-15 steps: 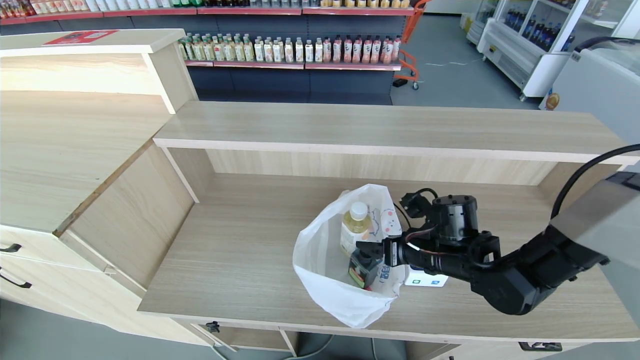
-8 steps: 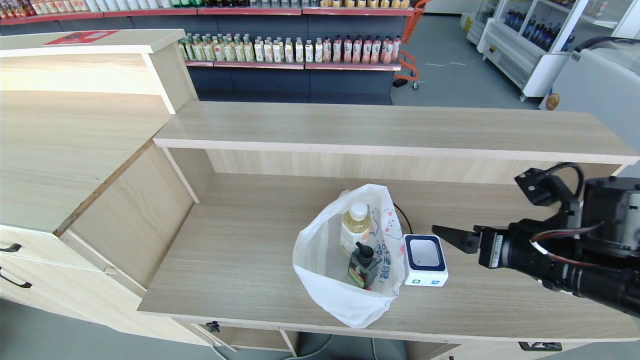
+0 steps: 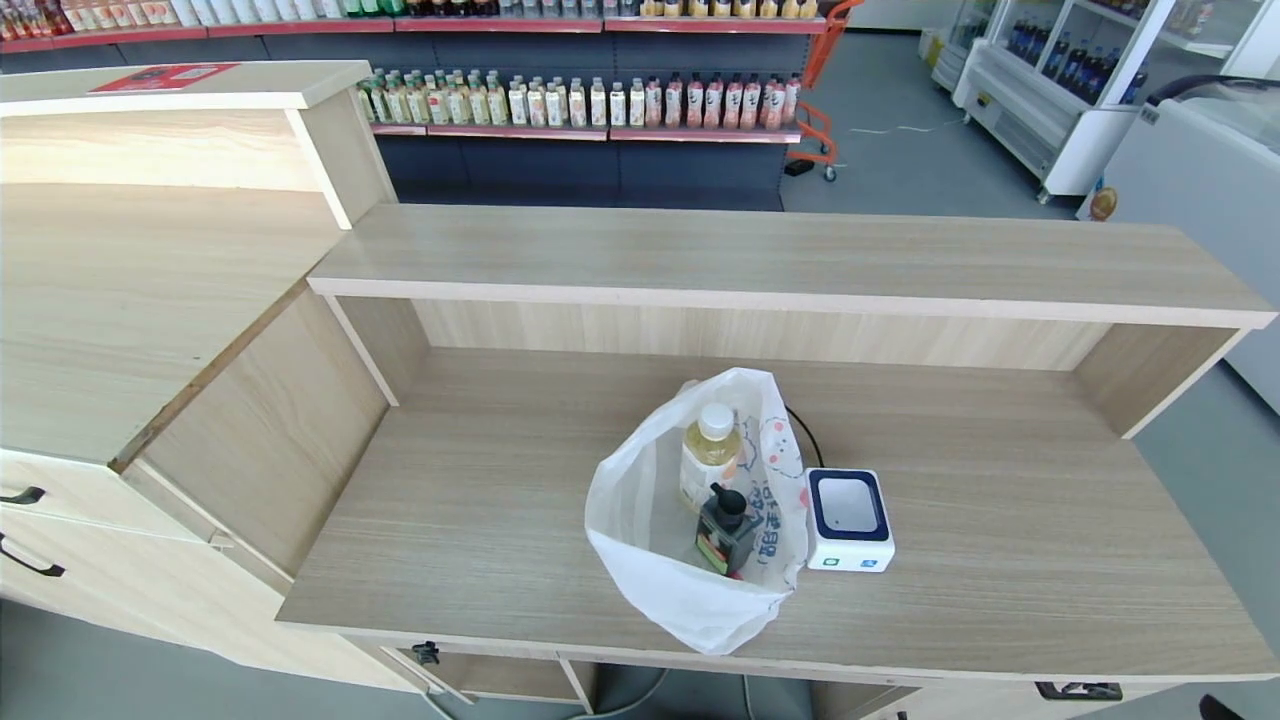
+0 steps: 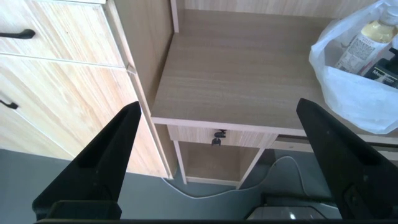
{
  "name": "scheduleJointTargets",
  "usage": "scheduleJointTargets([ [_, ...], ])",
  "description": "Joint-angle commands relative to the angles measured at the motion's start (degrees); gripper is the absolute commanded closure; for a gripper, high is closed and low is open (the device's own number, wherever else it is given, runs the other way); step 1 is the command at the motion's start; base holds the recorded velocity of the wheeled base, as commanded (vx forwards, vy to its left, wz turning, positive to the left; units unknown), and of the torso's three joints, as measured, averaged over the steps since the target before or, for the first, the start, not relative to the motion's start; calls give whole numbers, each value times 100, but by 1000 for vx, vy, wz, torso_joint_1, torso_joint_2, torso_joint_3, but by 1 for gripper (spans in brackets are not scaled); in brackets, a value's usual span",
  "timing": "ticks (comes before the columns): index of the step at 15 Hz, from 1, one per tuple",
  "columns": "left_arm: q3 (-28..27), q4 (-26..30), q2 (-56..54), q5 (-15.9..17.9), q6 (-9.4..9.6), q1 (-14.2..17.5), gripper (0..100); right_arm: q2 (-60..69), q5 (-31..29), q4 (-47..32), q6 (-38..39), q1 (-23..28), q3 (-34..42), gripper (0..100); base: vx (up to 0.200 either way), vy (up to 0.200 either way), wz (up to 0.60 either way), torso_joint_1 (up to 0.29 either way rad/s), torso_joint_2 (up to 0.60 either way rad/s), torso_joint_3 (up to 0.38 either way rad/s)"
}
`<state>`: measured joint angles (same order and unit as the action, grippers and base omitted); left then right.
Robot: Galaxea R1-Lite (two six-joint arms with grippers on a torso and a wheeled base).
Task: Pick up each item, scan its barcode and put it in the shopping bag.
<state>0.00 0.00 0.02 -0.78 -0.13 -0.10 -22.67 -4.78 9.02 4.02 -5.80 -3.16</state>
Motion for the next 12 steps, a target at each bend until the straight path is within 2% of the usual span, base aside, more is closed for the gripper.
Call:
scheduleJointTargets([
  [1, 0, 0, -2, -1, -4, 1, 0, 2267, 232, -867, -411, 580, 316, 0, 0, 0, 0, 0, 0, 0],
  [10, 0, 0, -2, -1, -4, 1, 0, 2267, 267, -867, -481, 580, 316, 0, 0, 0, 0, 0, 0, 0],
  [11, 0, 0, -2, -1, -4, 1, 0, 2267, 276, -876, -481, 580, 316, 100, 0, 0, 0, 0, 0, 0],
  [12, 0, 0, -2, -1, -4, 1, 0, 2267, 276, -876, -490, 580, 316, 100, 0, 0, 0, 0, 0, 0],
])
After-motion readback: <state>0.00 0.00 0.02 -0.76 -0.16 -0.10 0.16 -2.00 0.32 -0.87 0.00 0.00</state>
